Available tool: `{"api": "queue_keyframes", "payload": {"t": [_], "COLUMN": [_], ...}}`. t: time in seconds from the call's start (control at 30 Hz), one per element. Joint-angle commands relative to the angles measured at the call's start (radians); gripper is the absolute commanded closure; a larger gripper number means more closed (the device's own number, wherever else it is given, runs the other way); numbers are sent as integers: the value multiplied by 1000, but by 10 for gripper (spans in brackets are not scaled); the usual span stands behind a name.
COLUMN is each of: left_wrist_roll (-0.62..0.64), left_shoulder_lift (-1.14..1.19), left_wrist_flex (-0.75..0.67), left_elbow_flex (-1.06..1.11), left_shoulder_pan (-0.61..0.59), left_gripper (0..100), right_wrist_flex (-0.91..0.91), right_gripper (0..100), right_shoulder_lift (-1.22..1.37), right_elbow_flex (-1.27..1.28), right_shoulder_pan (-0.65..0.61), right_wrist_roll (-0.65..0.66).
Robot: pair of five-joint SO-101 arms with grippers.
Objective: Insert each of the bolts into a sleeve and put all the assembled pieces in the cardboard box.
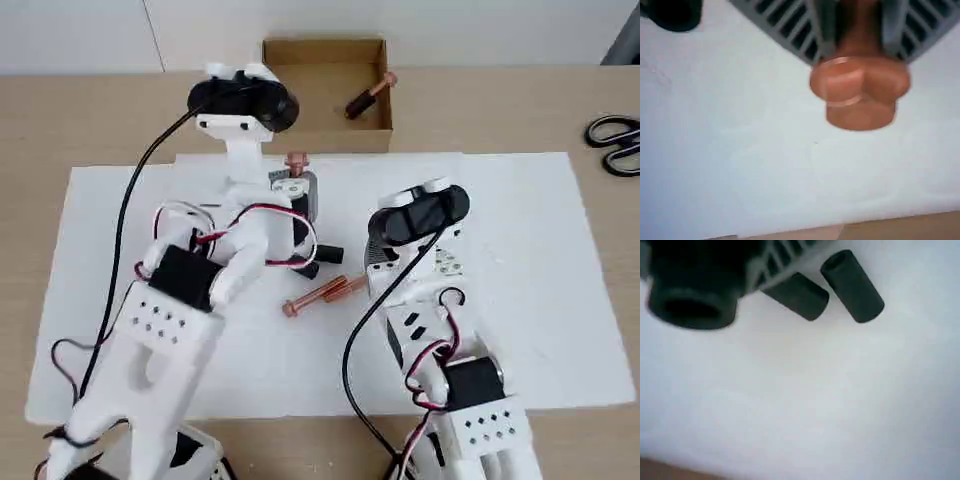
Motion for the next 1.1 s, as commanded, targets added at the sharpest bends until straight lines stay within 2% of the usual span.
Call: {"api": "queue_keyframes", "payload": {"t": [0.0,0.1,0.27,0.47,0.53,0.67,0.93,1.07], "left_wrist_roll": [-15,-32,-54,-55,-57,-57,-54,-52], "left_shoulder_lift": [-167,-229,-267,-270,-279,-325,-374,-377], "left_wrist_flex": [-9,-101,-272,-466,-516,-535,-548,-664], "left_elbow_flex": [16,101,259,366,397,452,568,595], "left_shoulder_pan": [29,21,23,23,31,78,97,112], "left_gripper": [994,994,994,994,994,994,994,994], "right_wrist_flex": [41,65,7,12,10,7,7,12], "right_gripper": [994,994,994,994,994,994,994,994], "right_shoulder_lift": [-90,-205,-341,-397,-397,-398,-398,-398], "right_elbow_flex": [-11,5,121,196,221,255,255,256], "right_shoulder_pan": [-67,-104,-104,-108,-108,-110,-128,-202], "right_wrist_roll": [2,2,3,-3,-48,-133,-138,-135]}}
